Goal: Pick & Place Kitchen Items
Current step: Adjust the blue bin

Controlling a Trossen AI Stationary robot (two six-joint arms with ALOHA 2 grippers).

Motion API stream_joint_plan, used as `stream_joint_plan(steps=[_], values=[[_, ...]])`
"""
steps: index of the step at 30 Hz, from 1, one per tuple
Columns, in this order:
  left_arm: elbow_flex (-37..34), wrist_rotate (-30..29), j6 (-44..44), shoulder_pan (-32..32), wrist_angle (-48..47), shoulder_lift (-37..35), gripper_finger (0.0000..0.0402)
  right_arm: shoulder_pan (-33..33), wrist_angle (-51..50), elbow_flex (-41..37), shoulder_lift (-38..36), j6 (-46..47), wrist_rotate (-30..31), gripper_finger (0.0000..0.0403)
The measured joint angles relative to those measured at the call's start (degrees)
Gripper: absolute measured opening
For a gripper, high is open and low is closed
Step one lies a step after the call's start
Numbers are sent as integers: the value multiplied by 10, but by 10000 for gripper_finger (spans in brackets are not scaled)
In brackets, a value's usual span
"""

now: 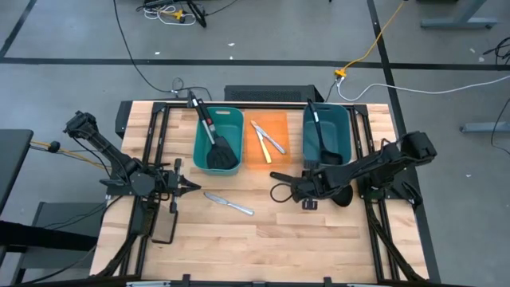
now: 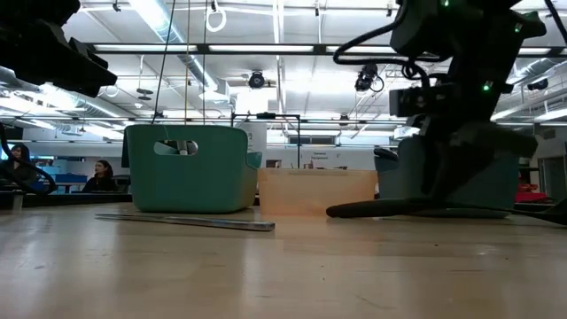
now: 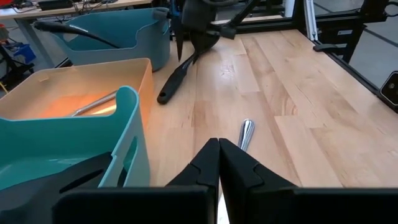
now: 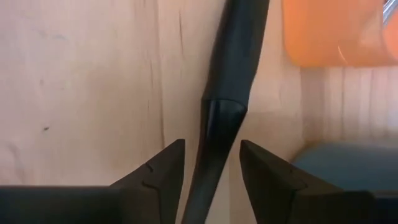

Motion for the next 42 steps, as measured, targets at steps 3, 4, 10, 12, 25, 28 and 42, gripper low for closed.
stream_joint_plan(steps=[3,4,10,12,25,28,42], values=[[0,0,0,0,0,0,11,0,1,0,18,15,16,165],[0,0,0,0,0,0,11,-1,-3,-1,22,22,17,167],[0,0,0,0,0,0,13,-1,2,-3,25,28,-8,176],[0,0,0,0,0,0,12,-1,1,-3,25,28,-9,176],[0,0,-3,0,0,0,12,1,9,23,15,21,3,176],[0,0,-3,0,0,0,12,1,-41,72,0,26,20,176],[0,28,-3,0,-3,0,11,-92,-387,233,-79,85,22,176]])
